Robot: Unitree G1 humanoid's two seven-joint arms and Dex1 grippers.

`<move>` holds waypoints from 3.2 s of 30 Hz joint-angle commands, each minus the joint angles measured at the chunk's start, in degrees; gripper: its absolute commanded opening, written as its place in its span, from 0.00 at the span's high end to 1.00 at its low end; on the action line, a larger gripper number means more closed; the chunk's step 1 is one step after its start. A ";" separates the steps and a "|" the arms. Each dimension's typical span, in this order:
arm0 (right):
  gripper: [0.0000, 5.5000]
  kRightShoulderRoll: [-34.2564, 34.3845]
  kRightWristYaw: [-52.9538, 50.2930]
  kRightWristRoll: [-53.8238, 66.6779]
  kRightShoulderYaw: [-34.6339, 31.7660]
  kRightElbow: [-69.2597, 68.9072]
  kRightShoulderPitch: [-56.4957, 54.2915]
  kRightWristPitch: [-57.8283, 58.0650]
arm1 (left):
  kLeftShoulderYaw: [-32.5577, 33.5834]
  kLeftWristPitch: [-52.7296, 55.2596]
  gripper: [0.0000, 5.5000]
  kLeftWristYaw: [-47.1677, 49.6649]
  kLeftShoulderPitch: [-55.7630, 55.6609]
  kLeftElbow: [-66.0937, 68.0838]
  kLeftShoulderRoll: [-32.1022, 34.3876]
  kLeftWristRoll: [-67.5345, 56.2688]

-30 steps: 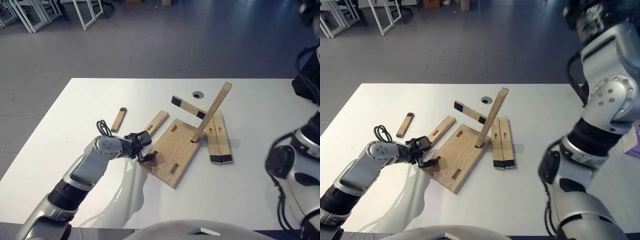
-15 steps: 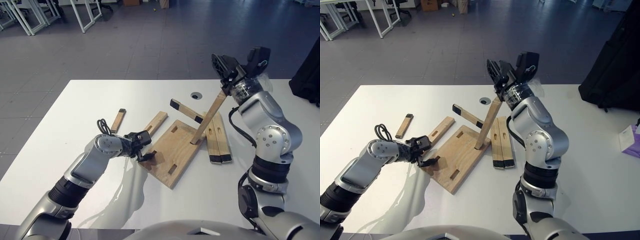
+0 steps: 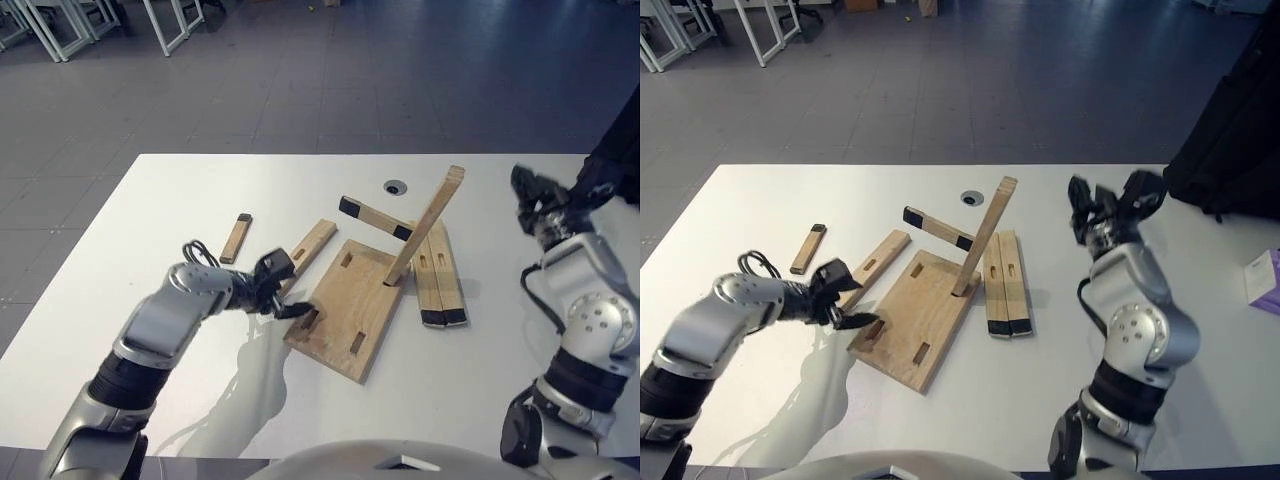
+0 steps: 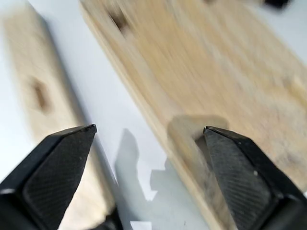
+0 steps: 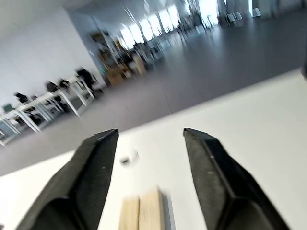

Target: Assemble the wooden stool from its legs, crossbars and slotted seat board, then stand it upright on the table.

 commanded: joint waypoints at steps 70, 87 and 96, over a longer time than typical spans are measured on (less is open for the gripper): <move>0.63 -11.27 12.14 -19.10 8.78 10.01 11.00 -10.40 | -15.77 3.51 0.25 11.41 11.17 -10.80 -0.92 6.93; 0.63 -19.15 23.11 48.15 11.11 -10.37 -11.07 9.38 | 24.43 16.18 0.25 3.09 -12.74 2.15 -10.53 -50.10; 0.63 -22.19 23.70 47.46 20.28 -8.90 -9.23 6.88 | 26.52 15.69 0.25 0.91 -13.26 2.27 -7.87 -58.77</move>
